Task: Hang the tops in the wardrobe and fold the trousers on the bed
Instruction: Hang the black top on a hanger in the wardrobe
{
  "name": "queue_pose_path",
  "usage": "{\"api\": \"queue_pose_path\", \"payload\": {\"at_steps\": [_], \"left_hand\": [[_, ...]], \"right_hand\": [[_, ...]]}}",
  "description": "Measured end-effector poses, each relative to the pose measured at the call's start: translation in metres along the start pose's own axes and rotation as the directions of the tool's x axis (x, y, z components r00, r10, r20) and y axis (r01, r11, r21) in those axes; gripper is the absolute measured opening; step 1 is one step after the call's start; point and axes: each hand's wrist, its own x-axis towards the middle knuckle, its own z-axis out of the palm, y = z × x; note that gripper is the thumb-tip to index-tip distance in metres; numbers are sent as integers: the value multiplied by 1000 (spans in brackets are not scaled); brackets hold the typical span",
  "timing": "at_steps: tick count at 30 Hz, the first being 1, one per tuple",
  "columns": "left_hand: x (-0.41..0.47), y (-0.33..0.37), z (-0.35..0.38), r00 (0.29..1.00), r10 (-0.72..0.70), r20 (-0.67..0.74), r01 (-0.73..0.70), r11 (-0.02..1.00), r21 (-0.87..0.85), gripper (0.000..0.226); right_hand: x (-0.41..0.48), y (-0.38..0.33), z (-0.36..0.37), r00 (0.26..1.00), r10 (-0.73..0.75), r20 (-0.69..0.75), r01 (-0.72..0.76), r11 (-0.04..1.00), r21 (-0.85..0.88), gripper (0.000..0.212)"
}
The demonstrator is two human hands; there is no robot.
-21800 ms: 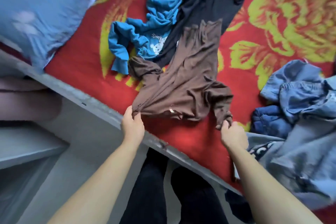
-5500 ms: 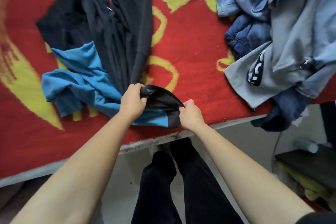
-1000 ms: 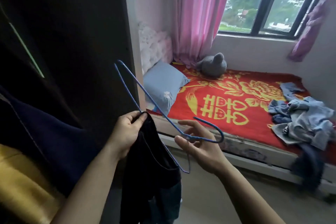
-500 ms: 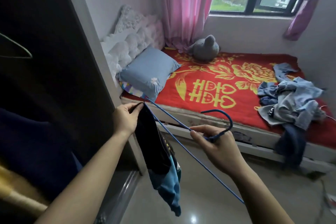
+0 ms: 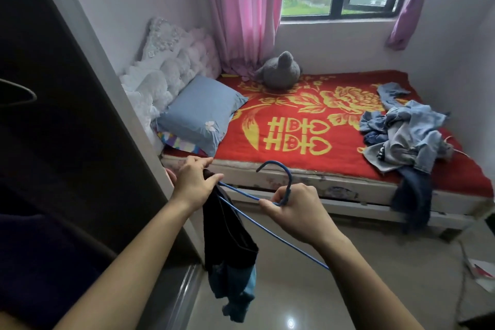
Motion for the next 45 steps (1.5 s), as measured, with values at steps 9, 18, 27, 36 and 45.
{"api": "queue_pose_path", "payload": {"at_steps": [9, 18, 27, 36, 45], "left_hand": [[2, -9, -18, 983, -81, 167, 102, 987, -122, 40], [-7, -17, -24, 974, 185, -129, -167, 977, 136, 27], [-19, 26, -38, 875, 481, -53, -484, 867, -122, 23], [3, 38, -46, 841, 522, -143, -474, 838, 270, 23], [12, 34, -30, 852, 517, 82, -523, 837, 160, 28]], "right_hand": [[-9, 5, 2, 972, 3, 234, -44, 984, 171, 31], [-7, -9, 7, 992, 13, 123, -37, 981, 192, 27], [19, -17, 17, 980, 6, 198, -40, 984, 171, 29], [39, -32, -3, 991, -74, 111, -16, 764, 645, 27], [34, -12, -13, 947, -151, 283, -62, 780, 622, 20]]}}
